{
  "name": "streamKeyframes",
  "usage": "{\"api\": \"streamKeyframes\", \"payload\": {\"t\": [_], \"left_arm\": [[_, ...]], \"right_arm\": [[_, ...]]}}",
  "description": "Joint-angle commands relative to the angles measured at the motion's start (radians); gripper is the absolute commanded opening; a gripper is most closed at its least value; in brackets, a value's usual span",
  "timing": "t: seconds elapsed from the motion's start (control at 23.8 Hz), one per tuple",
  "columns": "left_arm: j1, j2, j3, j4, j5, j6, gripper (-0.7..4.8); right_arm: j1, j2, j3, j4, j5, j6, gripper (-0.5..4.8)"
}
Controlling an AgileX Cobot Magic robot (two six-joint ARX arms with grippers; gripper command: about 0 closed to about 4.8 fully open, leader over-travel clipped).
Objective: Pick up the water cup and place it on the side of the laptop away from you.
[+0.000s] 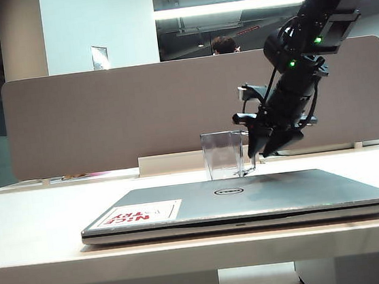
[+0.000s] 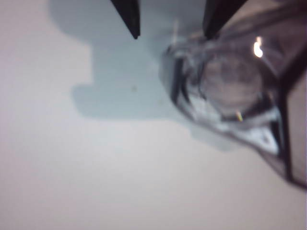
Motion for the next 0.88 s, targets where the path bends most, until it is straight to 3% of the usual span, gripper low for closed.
{"api": "streamKeyframes", "payload": {"t": [0.04, 0.17, 0.29, 0.34, 0.38, 0.67, 0.88], "left_arm": [[0.000, 0.000, 0.003, 0.006, 0.005, 0.000, -0.05], [0.000, 0.000, 0.003, 0.006, 0.005, 0.000, -0.06], [0.000, 0.000, 0.003, 0.006, 0.004, 0.000, -0.05], [0.000, 0.000, 0.003, 0.006, 0.005, 0.000, -0.06], [0.000, 0.000, 0.003, 0.006, 0.005, 0.000, -0.06], [0.000, 0.000, 0.003, 0.006, 0.005, 0.000, -0.06], [0.000, 0.000, 0.003, 0.006, 0.005, 0.000, -0.05]], "right_arm": [[0.002, -0.027, 0.003, -0.087, 0.001, -0.003, 1.84], [0.002, -0.047, 0.003, -0.148, 0.001, -0.003, 1.83], [0.002, -0.079, 0.003, -0.218, -0.003, -0.018, 1.46], [0.002, -0.109, 0.003, -0.268, -0.003, -0.047, 0.51], [0.002, -0.141, 0.003, -0.305, -0.003, -0.067, -0.08], [0.001, -0.328, -0.039, -0.313, 0.002, -0.073, -0.09], [-0.010, -0.584, -0.257, -0.228, 0.036, -0.072, -0.09]]}}
